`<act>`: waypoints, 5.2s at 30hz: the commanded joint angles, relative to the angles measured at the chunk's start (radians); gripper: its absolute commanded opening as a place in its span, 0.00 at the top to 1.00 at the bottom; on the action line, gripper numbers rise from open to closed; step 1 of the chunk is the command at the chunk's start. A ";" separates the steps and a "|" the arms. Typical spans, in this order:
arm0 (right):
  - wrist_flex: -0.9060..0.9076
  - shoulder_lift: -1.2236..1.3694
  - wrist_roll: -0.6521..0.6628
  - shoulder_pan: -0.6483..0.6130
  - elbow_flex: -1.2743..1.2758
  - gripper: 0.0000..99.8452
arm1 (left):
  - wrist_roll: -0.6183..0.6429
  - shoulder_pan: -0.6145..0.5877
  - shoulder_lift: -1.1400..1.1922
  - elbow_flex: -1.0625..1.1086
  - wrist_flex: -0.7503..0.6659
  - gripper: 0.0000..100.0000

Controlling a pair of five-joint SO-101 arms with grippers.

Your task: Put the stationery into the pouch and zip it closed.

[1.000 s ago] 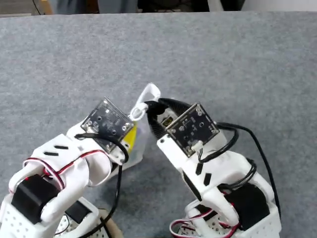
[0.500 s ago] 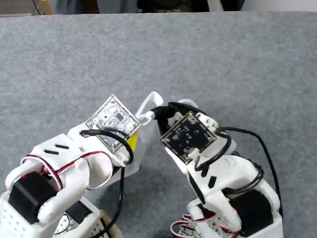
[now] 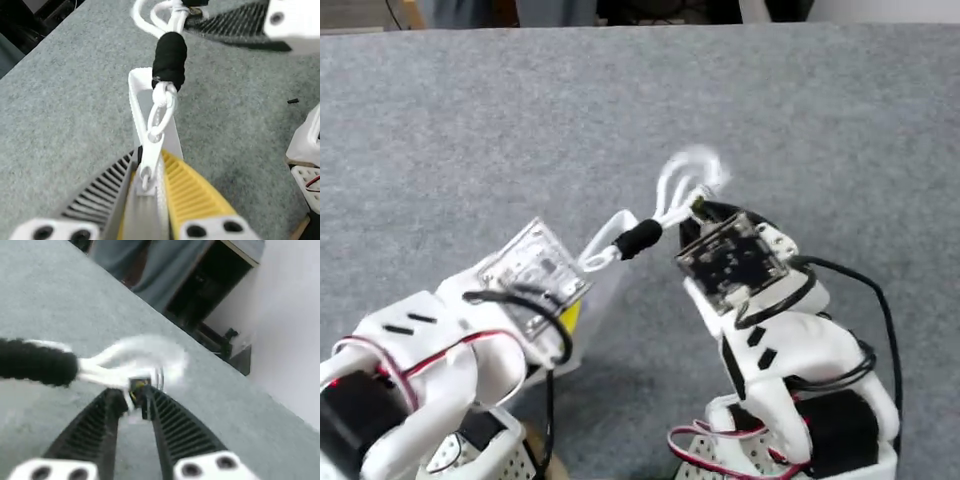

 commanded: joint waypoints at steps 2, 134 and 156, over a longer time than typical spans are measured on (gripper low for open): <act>0.002 0.002 0.064 0.186 -0.022 0.99 | -0.009 0.002 -0.083 -0.061 0.048 0.97; 0.520 1.213 -0.752 -0.493 -0.984 0.75 | -0.178 0.341 0.006 0.344 0.025 0.97; 0.512 1.564 -0.799 -0.488 -0.863 0.75 | -0.120 0.354 -0.003 0.374 0.025 0.97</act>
